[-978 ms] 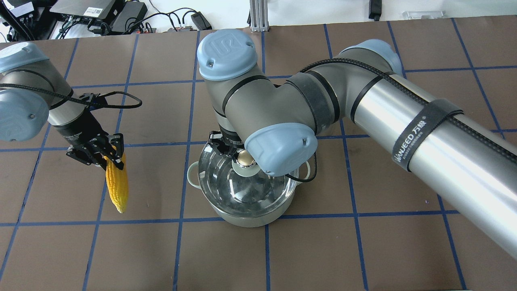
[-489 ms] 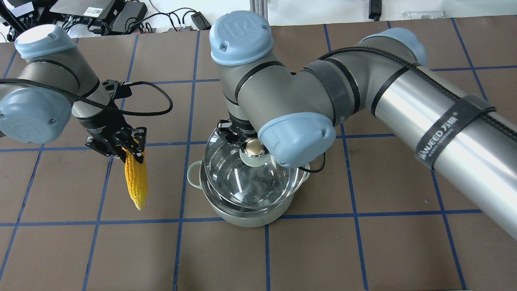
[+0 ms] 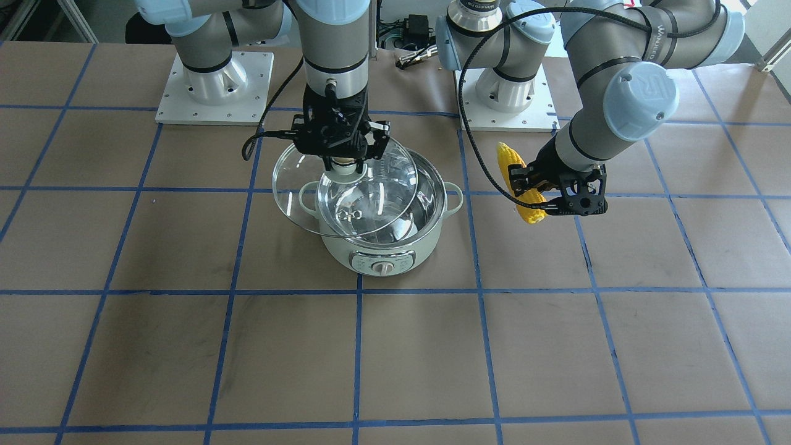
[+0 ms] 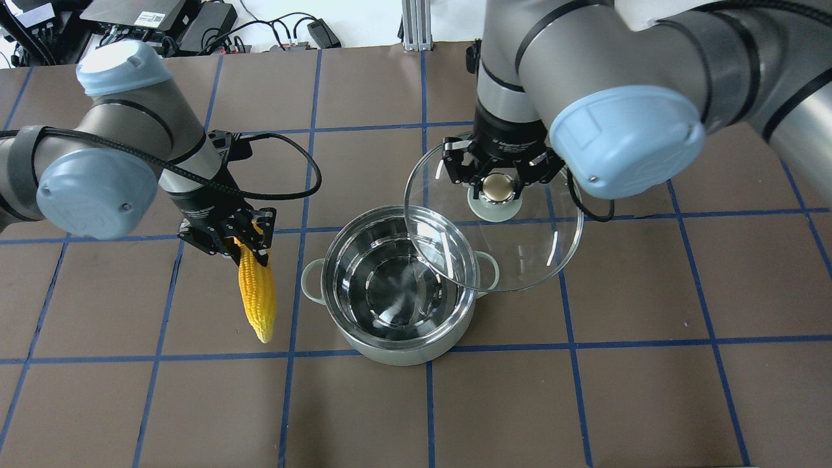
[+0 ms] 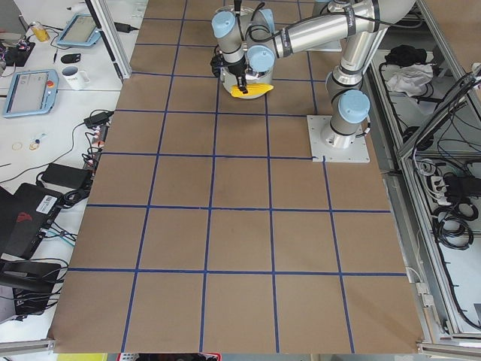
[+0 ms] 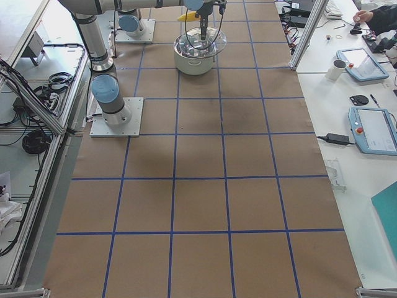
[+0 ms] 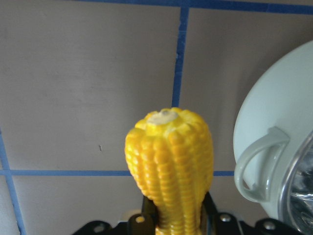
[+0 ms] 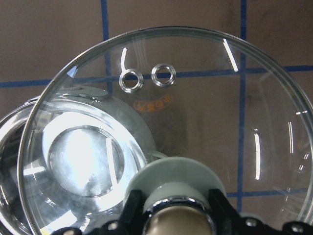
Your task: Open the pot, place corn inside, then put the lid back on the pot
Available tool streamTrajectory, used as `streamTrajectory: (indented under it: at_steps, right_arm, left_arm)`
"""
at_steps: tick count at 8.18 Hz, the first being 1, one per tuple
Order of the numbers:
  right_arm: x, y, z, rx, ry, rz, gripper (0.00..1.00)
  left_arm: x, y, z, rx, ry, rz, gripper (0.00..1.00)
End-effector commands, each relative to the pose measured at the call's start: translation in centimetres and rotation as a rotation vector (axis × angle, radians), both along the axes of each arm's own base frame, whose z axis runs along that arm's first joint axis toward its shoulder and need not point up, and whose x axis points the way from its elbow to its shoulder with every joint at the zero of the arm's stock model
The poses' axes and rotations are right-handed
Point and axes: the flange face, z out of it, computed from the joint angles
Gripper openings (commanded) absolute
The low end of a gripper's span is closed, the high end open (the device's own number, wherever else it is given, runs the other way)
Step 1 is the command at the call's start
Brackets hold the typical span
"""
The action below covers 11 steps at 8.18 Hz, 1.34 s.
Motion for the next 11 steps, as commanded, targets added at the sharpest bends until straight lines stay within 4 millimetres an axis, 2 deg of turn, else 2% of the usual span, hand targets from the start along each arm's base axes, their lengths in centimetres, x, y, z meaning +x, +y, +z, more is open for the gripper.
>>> streamTrajectory:
  at_steps: [1,2,3,4,6,8,11]
  right_arm:
    - [-7.7,-1.2,2.9,0.007,0.004,0.054,0.4]
    - [-9.2,-1.1,3.4,0.017,0.004,0.061,0.4]
    - [-9.5,-1.0,3.5,0.019,0.004,0.058,0.4]
    - [-9.7,-0.9,3.7,0.017,0.016,0.063,0.4]
    - [-9.9,-0.1,4.4,0.018,0.031,0.064,0.4]
    - [-10.0,-0.1,4.4,0.018,0.033,0.064,0.4]
    - [-10.0,-0.2,4.5,0.015,0.032,0.063,0.4]
  left_arm:
    - [-6.8,0.5,2.0,-0.05,-0.012,-0.034,0.0]
    - [-7.8,0.2,3.5,-0.075,-0.001,-0.046,0.0]
    - [-8.5,1.0,4.5,-0.074,0.01,-0.046,0.0]
    - [-10.0,1.2,4.7,-0.07,0.065,-0.011,0.0]
    - [-14.3,2.5,4.7,-0.067,0.105,-0.035,0.0]
    - [-15.2,3.0,4.1,-0.059,0.11,-0.073,0.0]
    - [-16.8,0.6,1.9,-0.124,0.133,-0.146,0.0]
